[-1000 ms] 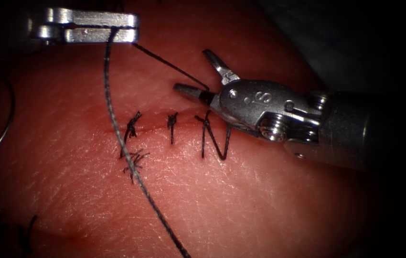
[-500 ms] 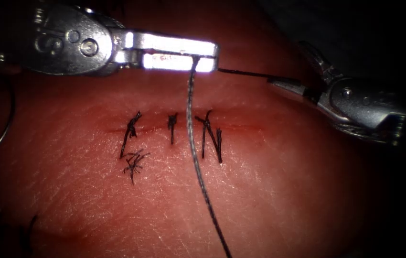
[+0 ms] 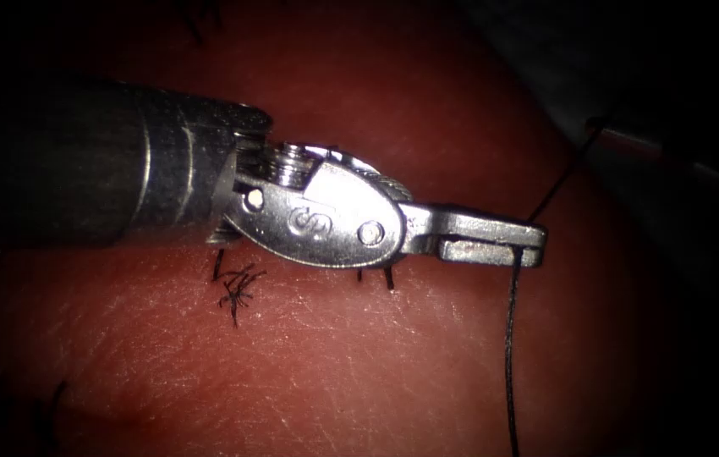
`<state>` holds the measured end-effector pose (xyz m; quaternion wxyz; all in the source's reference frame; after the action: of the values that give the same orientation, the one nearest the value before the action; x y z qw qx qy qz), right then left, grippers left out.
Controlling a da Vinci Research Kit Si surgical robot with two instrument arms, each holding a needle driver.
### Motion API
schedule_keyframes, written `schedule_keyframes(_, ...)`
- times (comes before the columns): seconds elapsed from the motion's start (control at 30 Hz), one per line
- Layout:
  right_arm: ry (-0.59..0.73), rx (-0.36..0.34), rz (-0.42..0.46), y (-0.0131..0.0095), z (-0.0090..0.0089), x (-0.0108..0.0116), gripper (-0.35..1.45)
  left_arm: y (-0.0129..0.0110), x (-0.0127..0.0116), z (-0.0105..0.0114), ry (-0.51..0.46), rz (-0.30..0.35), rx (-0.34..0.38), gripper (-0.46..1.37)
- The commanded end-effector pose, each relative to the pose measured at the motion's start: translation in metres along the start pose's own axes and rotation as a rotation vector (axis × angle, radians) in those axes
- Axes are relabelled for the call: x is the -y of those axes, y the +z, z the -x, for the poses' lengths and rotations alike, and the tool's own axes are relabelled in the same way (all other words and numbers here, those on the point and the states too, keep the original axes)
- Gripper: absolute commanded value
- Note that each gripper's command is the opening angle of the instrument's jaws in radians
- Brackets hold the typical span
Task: Wound Closure
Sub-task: Drop the suture from the left gripper
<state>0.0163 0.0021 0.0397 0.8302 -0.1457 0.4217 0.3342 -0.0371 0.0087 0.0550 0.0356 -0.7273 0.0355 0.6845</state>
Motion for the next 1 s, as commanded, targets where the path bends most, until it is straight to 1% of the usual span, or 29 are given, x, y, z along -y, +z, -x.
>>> schedule_keyframes(0.03,0.002,0.0,-0.001,0.0,-0.0002,0.0,0.77,0.0005,-0.0009,0.0007,-0.007,0.022,0.022,-0.35)
schedule_keyframes(0.1,-0.001,0.0,-0.001,-0.0002,-0.0005,0.0001,0.75,0.0018,-0.0032,0.003,-0.012,0.05,0.039,-0.35)
schedule_keyframes(0.2,0.002,-0.001,0.001,-0.0003,-0.0008,0.0001,0.73,0.0028,-0.0052,0.0048,-0.039,0.075,0.048,-0.35)
schedule_keyframes(0.3,0.003,-0.002,0.002,-0.0004,-0.0009,0.0002,0.72,0.0033,-0.0064,0.0057,-0.053,0.097,0.07,-0.35)
schedule_keyframes(0.33,0.003,-0.004,0.005,-0.0005,-0.0009,0.0004,0.7,0.0036,-0.007,0.0061,-0.071,0.106,0.081,-0.35)
schedule_keyframes(0.47,0.002,-0.005,0.008,-0.0005,-0.0009,0.0008,0.68,0.0041,-0.0082,0.007,-0.121,0.119,0.101,-0.35)
schedule_keyframes(0.5,0.001,-0.005,0.01,-0.0005,-0.0009,0.001,0.67,0.0043,-0.0087,0.0075,-0.175,0.128,0.121,-0.35)
schedule_keyframes(0.57,0.001,-0.005,0.011,-0.0006,-0.0009,0.0013,0.67,0.0045,-0.0092,0.0079,-0.22,0.144,0.159,-0.35)
schedule_keyframes(0.63,0.0,-0.006,0.012,-0.0007,-0.001,0.0017,0.64,0.0047,-0.0099,0.0086,-0.297,0.161,0.215,-0.35)
schedule_keyframes(0.67,0.0,-0.006,0.013,-0.0007,-0.001,0.0018,0.63,0.0047,-0.0102,0.0089,-0.319,0.163,0.227,-0.27)
schedule_keyframes(0.7,-0.001,-0.006,0.014,-0.0008,-0.001,0.002,0.62,0.0047,-0.0106,0.0092,-0.35,0.165,0.242,-0.09)
schedule_keyframes(0.73,-0.001,-0.007,0.014,-0.0009,-0.001,0.0022,0.59,0.0047,-0.0112,0.0098,-0.398,0.171,0.265,0.0)
schedule_keyframes(0.8,-0.001,-0.007,0.015,-0.0009,-0.0011,0.0023,0.59,0.0046,-0.0118,0.0104,-0.445,0.183,0.306,0.26)
schedule_keyframes(0.83,-0.001,-0.007,0.015,-0.0009,-0.0011,0.0024,0.59,0.0045,-0.0121,0.0106,-0.477,0.19,0.338,0.37)
schedule_keyframes(0.87,-0.001,-0.007,0.015,-0.0009,-0.0011,0.0024,0.59,0.0044,-0.0122,0.0107,-0.494,0.194,0.356,0.43)
schedule_keyframes(0.93,-0.001,-0.007,0.016,-0.001,-0.0012,0.0026,0.63,0.0041,-0.0126,0.0109,-0.572,0.19,0.4,0.61)
schedule_keyframes(0.97,-0.002,-0.007,0.016,-0.0011,-0.0012,0.0027,0.63,0.0039,-0.0126,0.0109,-0.596,0.192,0.412,0.68)
schedule_keyframes(1.0,-0.002,-0.008,0.016,-0.0012,-0.0012,0.0028,0.63,0.0037,-0.0126,0.0108,-0.599,0.183,0.439,0.78)
